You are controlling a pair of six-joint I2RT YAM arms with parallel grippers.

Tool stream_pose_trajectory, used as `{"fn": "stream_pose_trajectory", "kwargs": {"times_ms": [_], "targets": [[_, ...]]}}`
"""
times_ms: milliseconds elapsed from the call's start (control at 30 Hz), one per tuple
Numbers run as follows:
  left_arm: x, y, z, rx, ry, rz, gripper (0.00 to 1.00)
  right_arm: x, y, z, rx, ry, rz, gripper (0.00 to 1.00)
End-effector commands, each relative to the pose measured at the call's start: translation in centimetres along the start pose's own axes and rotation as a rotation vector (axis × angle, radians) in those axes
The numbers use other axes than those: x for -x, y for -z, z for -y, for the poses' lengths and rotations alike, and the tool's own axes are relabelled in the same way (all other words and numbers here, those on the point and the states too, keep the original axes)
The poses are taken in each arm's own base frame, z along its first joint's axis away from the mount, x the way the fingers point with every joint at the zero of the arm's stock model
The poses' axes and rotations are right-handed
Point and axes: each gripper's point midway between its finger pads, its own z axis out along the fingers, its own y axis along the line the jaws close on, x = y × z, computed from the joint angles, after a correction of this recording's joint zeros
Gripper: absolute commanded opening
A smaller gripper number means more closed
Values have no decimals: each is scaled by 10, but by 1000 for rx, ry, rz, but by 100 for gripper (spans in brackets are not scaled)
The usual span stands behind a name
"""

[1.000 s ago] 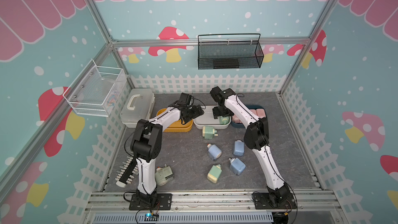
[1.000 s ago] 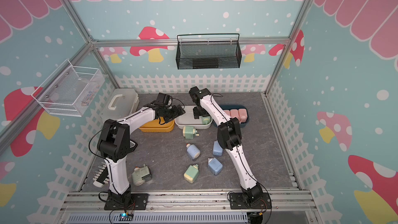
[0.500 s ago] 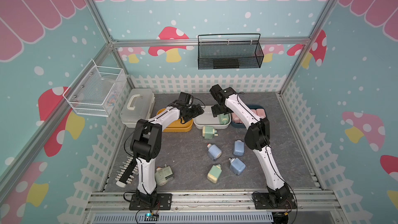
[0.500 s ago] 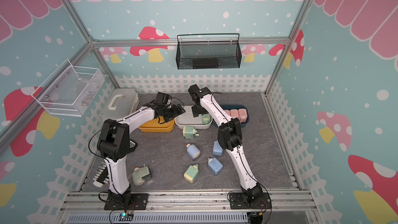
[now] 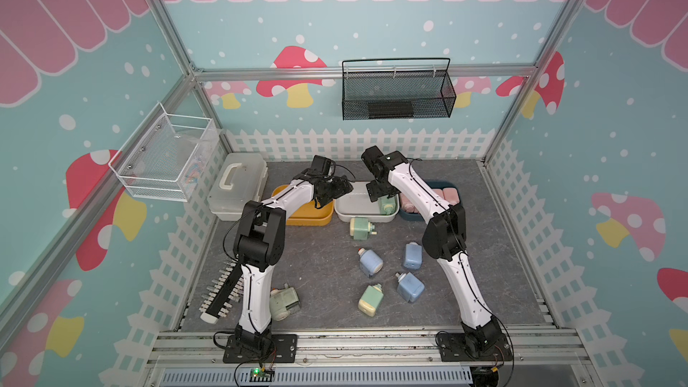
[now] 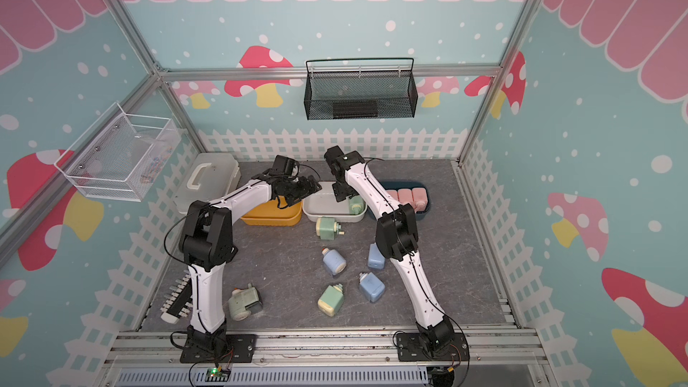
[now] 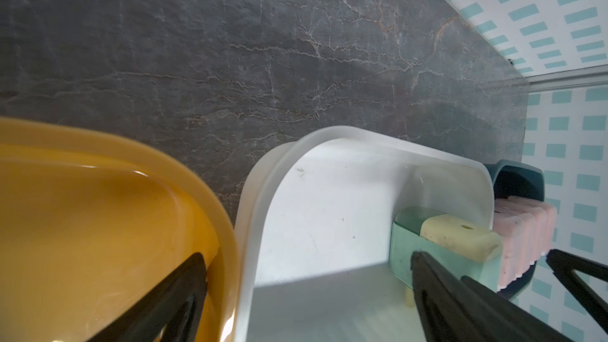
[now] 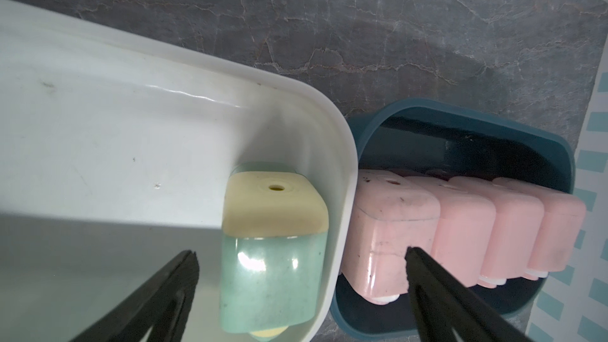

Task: Place the pencil sharpeners by color into the storage box
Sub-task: Place the pencil sharpener in the storage box.

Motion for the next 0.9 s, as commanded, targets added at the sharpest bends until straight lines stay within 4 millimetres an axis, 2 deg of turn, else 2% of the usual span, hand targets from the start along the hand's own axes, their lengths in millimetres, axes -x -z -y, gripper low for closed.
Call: {"fn": "stream_pose_trajectory", "kwargs": {"times_ms": [0,133,333,500,600,867], "targets": [[12,-1,5,-20,-38,19,96,1,-3,-4,-4,17,1,98],[18,-6,5,-33,-36,18,96,-1,-3,-3,-6,21,-2,98],[14,-10,9,-49,-23,1,96,-3,-7,-1,-25,42,-12,98],[3,-8,9,-58,5,-27,96,-6,-16,-6,-19,51,-27,98],[-5,-5,0,-31,33,-33,96,-7,-18,-2,-44,54,-30,98],[-7,2,-3,-17,50,-22,96,-10,-20,9,-110,79,-34,98]]}}
